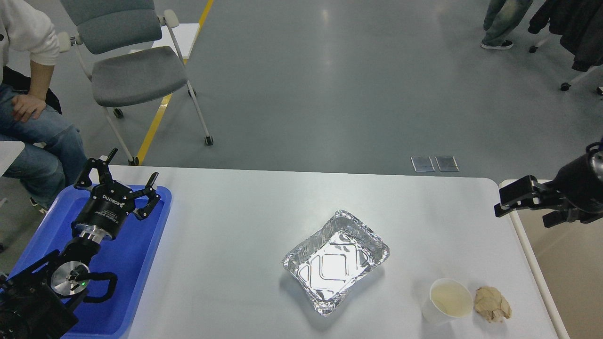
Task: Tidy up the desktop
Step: 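Lower the right gripper toward the white paper cup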
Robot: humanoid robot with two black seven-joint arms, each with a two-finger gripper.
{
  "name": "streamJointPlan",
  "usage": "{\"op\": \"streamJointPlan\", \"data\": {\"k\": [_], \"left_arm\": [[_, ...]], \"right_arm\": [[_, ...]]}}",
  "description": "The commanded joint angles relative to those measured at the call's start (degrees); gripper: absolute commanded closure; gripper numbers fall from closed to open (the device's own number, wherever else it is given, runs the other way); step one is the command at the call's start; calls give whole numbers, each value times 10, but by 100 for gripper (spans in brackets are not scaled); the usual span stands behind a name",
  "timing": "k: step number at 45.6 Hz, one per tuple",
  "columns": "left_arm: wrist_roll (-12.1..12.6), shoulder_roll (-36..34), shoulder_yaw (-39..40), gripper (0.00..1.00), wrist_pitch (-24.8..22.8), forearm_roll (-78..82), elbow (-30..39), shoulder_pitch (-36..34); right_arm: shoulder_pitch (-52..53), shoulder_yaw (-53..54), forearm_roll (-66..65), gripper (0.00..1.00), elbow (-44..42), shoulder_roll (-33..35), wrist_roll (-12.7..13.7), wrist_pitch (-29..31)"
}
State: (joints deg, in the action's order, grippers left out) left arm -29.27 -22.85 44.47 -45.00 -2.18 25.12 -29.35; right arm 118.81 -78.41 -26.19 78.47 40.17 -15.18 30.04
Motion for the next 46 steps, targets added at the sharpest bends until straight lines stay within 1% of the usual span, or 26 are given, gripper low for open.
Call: {"op": "streamJointPlan", "data": {"k": [1,8,13,20,24,37,46], "left_arm": [[0,0,0,1,0,0,0,0],[0,0,0,1,0,0,0,0],[0,0,0,1,0,0,-1,0],[0,0,0,1,0,0,-1,0],[0,0,0,1,0,0,-1,0],[0,0,0,1,0,0,-1,0],[0,0,0,1,0,0,0,0]], "right_arm": [[5,-49,34,0,18,-9,21,-40],[5,-39,-4,0,46,-9,20,-60],[8,-24,-14,0,59,-9,18,-62],[24,1,-79,0,91,-8,17,-62],[24,12,-86,0,106,-8,17,-62],[15,12,-88,0,107,-11,18,-66],[-36,13,-88,0,107,-9,17,-105]]}}
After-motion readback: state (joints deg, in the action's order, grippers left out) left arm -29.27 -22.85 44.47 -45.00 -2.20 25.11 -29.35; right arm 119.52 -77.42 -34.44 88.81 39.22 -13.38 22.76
